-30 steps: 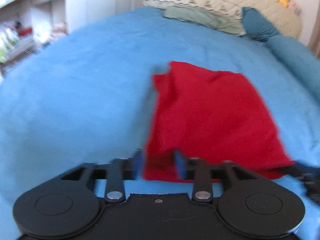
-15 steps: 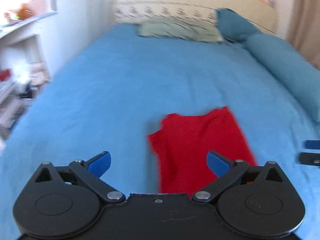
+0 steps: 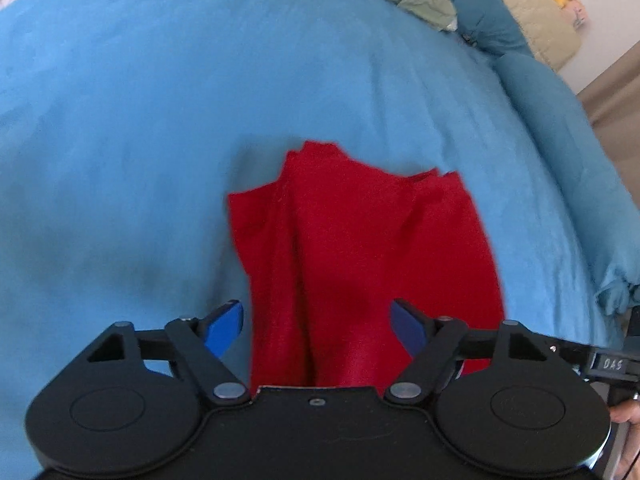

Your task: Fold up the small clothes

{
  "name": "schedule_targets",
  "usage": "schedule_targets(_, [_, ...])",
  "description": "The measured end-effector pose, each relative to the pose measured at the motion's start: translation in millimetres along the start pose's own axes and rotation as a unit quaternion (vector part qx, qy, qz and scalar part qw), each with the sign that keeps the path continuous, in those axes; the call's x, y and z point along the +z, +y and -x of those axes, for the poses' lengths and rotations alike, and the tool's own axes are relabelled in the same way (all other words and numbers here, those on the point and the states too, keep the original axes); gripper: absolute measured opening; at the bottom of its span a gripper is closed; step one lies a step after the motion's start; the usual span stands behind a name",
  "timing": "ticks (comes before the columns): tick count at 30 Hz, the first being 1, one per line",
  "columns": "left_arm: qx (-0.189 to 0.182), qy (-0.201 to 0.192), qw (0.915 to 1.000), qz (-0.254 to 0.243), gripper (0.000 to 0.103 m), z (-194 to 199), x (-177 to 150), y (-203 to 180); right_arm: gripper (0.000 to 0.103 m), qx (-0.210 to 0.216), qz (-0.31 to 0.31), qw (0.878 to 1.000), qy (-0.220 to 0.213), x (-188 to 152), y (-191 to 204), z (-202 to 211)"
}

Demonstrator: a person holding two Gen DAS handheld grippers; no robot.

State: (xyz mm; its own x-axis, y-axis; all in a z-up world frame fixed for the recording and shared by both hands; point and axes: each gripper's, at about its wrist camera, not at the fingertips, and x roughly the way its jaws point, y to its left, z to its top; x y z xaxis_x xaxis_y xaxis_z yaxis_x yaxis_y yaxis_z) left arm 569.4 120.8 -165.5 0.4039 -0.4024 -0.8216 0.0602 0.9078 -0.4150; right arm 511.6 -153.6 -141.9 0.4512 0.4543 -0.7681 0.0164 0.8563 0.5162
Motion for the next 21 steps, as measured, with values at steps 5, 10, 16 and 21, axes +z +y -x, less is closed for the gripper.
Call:
schedule_targets(5, [-0.007,0.004,0.9999,-0.011,0.065,-11.8,-5.6,3.7,0.084,0.031,-0.017,0.999,0.000,-4.2,-9.7,-16.4])
schedule_targets(10, [0.017,0.007,0.9988,-0.046,0.045,-9.1,-7.0,-13.3,0.060,0.033,-0.030,0.999,-0.004,-5.9,-6.2,-20.5])
schedule_targets(16, [0.050,-0.004,0.9962,-0.071,0.025,6.4,-9.2,-35.3,0.040,0.023,-0.003,0.999,-0.035,-9.7,11.7,0.5])
schedule_targets(21, [0.033,-0.006,0.9965,-0.076,0.024,34.9,-27.5,-63.5,0.039,0.014,0.026,0.998,-0.049,-16.3,25.6,52.2])
